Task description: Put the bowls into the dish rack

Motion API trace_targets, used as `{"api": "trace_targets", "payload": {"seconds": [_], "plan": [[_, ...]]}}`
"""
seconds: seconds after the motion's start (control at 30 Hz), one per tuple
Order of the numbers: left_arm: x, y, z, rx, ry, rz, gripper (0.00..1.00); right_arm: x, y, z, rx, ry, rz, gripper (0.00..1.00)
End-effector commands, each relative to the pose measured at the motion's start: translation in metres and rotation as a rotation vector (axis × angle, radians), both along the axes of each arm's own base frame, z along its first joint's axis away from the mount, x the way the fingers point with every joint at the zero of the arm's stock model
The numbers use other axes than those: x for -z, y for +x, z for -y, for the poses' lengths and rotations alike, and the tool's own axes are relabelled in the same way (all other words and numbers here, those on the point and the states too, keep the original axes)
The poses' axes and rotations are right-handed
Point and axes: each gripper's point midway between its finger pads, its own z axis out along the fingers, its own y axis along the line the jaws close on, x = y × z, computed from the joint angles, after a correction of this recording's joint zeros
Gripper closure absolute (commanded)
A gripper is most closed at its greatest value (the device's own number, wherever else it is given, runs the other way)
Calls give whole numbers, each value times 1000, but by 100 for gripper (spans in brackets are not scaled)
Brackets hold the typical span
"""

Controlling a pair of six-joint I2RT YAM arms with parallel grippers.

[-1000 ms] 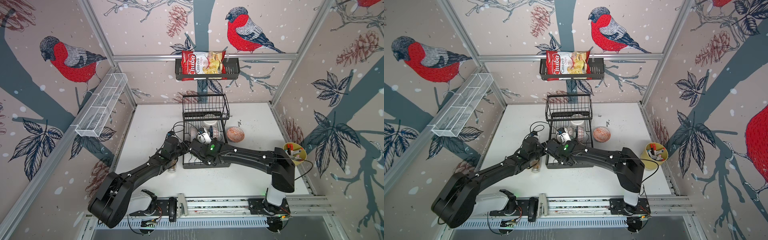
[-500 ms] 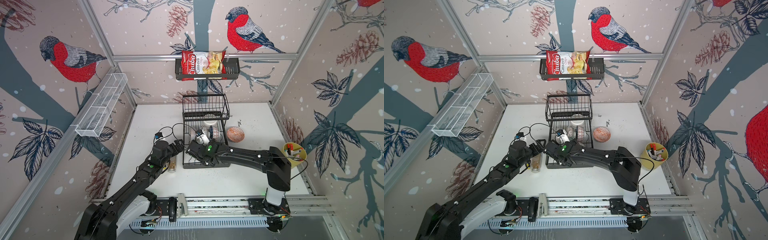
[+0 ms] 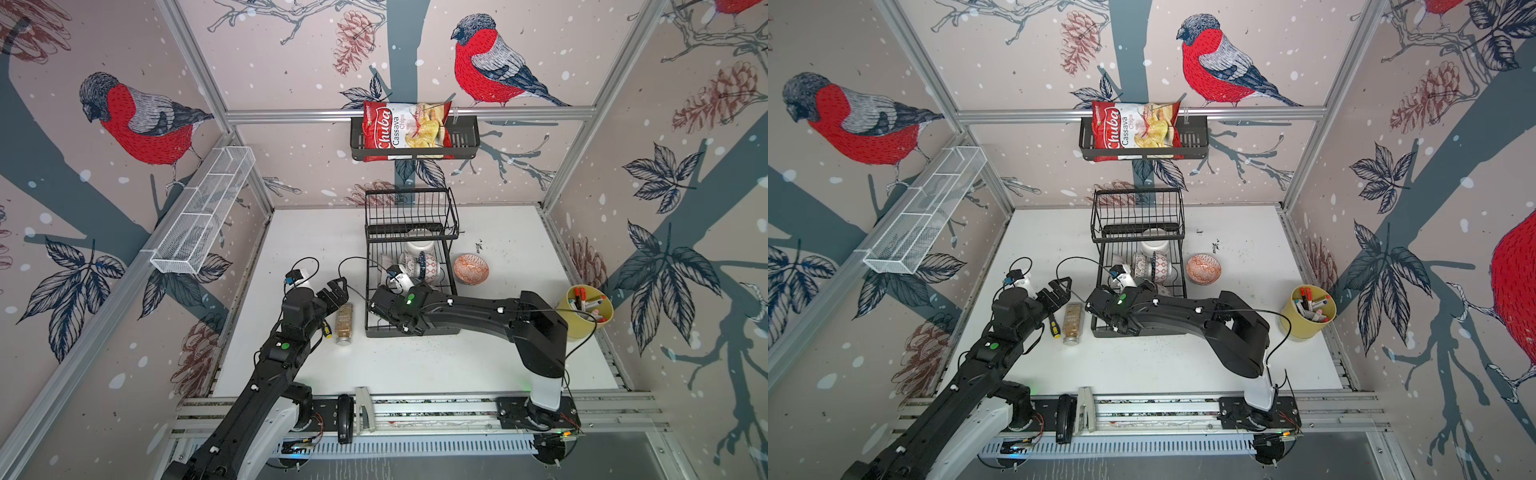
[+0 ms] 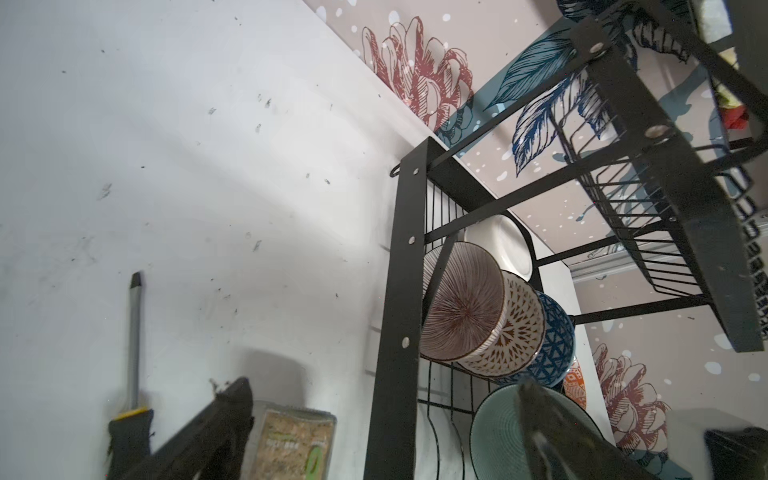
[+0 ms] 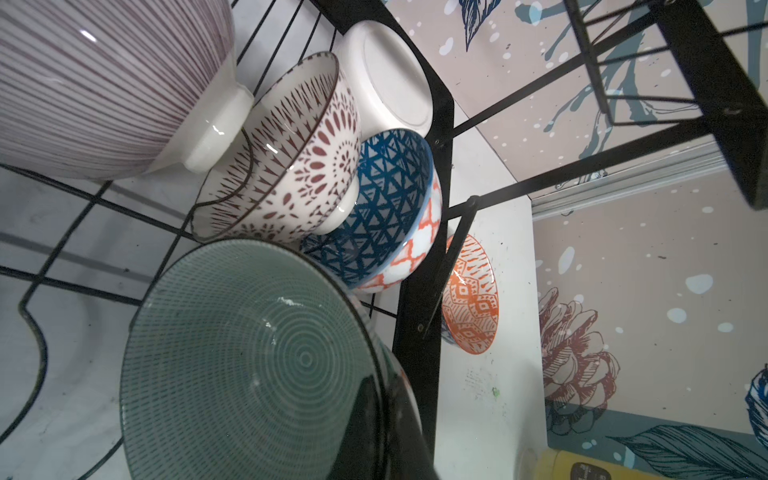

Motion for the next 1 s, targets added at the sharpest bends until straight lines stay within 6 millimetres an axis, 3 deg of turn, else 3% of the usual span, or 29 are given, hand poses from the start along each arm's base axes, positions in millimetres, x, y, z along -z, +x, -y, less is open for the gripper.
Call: {"api": "trace_targets", "payload": {"seconds": [0.0, 0.33, 0.97], "plan": [[1, 0, 1, 14, -26, 0, 3, -10, 6, 7, 17, -53, 73, 100], [3, 2, -2, 8, -22, -6, 3, 0, 6, 9, 19, -143, 95, 100], [6, 0, -4, 8, -17, -9, 3, 32, -17, -9, -57, -246, 70, 100]]}}
